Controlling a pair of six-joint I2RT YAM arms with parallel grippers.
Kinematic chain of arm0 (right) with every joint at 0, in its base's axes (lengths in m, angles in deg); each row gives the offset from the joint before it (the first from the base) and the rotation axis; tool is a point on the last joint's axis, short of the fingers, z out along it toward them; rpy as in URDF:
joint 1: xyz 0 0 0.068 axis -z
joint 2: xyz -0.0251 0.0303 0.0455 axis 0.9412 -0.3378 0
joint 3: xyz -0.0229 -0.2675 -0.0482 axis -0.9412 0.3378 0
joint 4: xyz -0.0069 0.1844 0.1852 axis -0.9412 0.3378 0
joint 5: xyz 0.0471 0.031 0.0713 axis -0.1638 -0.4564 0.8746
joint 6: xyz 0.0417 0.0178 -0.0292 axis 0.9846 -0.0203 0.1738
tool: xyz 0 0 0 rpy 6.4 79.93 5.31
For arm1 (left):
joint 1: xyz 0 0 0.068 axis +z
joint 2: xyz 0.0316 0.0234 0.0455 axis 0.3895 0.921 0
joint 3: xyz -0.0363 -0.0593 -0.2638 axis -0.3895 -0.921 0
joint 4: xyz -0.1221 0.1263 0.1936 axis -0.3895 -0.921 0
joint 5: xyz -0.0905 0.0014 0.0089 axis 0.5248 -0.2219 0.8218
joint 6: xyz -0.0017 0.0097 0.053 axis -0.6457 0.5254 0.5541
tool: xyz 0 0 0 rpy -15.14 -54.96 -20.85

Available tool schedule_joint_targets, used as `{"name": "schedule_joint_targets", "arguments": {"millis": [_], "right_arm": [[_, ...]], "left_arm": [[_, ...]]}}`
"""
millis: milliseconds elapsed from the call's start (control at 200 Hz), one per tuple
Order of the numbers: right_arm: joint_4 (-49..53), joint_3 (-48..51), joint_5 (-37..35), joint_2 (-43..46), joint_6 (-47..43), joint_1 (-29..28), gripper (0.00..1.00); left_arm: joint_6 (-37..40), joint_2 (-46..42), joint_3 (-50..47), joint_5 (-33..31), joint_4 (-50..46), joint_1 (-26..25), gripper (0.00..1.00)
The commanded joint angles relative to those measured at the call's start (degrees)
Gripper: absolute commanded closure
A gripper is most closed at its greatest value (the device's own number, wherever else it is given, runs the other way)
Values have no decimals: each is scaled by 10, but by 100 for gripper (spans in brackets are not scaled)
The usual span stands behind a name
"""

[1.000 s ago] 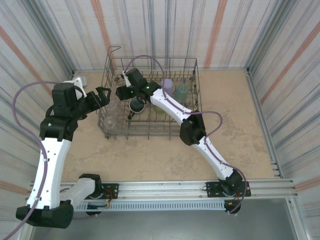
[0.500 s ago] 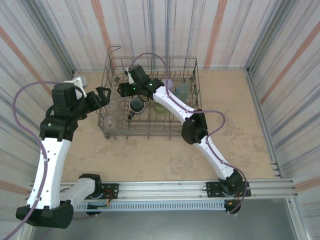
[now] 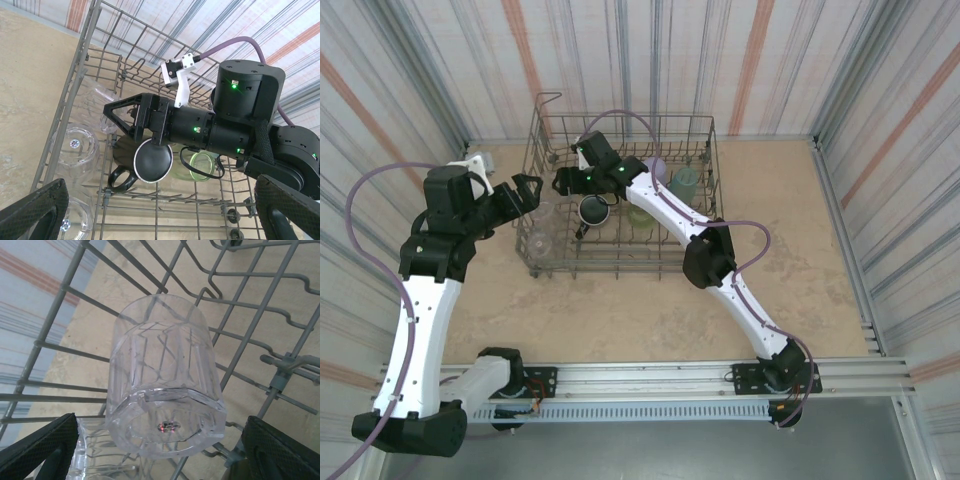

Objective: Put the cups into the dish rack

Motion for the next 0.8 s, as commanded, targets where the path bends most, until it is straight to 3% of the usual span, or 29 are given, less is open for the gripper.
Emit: {"name": "schedule_joint_targets", "arguments": {"millis": [0, 331, 606, 796], "right_arm": [[-12, -13, 33, -1, 35, 5, 12], [-32, -13, 51, -14, 65, 2, 13], [19, -13, -29, -11, 41, 5, 13], [12, -14, 5, -28, 50, 7, 13]], "left_arm": [[1, -6, -4, 8, 4, 5, 1], [3, -6, -9, 5, 6, 5, 1], [4, -11, -8, 0, 3, 5, 1], [4, -11, -12, 0, 4, 5, 1]]}}
